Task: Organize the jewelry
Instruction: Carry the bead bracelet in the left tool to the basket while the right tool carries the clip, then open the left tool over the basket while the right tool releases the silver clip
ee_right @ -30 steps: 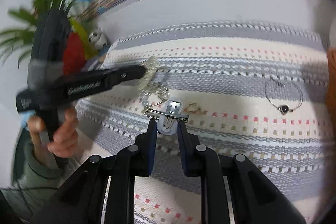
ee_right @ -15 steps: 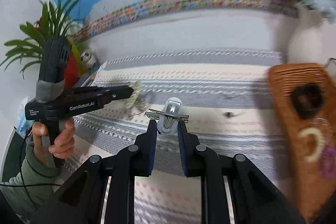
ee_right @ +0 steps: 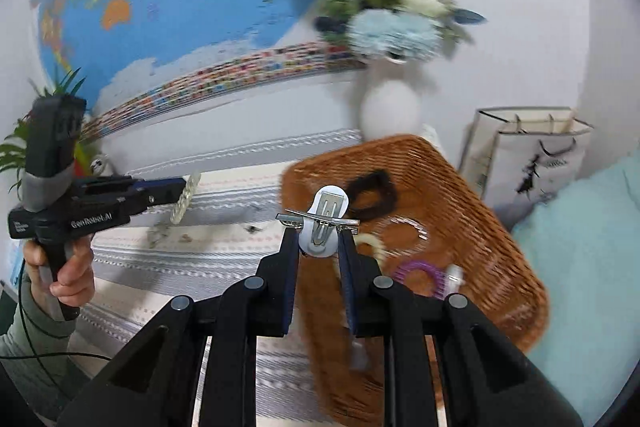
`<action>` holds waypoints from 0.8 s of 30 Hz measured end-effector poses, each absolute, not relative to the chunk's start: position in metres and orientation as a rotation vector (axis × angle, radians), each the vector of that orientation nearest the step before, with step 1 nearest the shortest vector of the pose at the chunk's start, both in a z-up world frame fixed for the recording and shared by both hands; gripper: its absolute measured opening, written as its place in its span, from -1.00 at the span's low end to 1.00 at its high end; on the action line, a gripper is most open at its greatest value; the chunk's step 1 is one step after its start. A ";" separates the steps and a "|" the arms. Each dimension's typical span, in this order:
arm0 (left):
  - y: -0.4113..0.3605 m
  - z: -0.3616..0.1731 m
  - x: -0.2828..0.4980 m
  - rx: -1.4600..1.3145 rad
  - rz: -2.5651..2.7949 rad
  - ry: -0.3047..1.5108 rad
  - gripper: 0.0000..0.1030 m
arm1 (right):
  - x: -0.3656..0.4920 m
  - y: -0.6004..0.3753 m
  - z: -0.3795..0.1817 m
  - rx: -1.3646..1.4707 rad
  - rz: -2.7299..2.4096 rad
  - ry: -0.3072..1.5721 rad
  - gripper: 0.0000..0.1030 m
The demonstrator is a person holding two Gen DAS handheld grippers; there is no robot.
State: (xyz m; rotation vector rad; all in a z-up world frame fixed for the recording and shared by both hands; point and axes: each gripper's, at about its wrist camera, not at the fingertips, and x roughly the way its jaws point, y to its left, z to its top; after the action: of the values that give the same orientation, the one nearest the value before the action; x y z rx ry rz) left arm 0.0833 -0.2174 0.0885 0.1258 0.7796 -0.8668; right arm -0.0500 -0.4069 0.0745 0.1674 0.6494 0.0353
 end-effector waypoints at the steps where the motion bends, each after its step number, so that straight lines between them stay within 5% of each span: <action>1: -0.229 0.090 0.083 0.134 -0.879 0.782 -0.84 | -0.051 -0.412 0.073 0.176 0.034 0.657 -0.58; 24: -0.401 0.052 0.099 0.237 -0.975 0.933 -0.84 | -0.064 -0.465 0.036 0.166 -0.037 0.894 -0.58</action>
State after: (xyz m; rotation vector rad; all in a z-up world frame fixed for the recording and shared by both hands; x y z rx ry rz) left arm 0.0989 -0.4008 0.0519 0.2372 0.9326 -0.9754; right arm -0.0642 -0.4654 0.0356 0.1655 0.8943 -0.0373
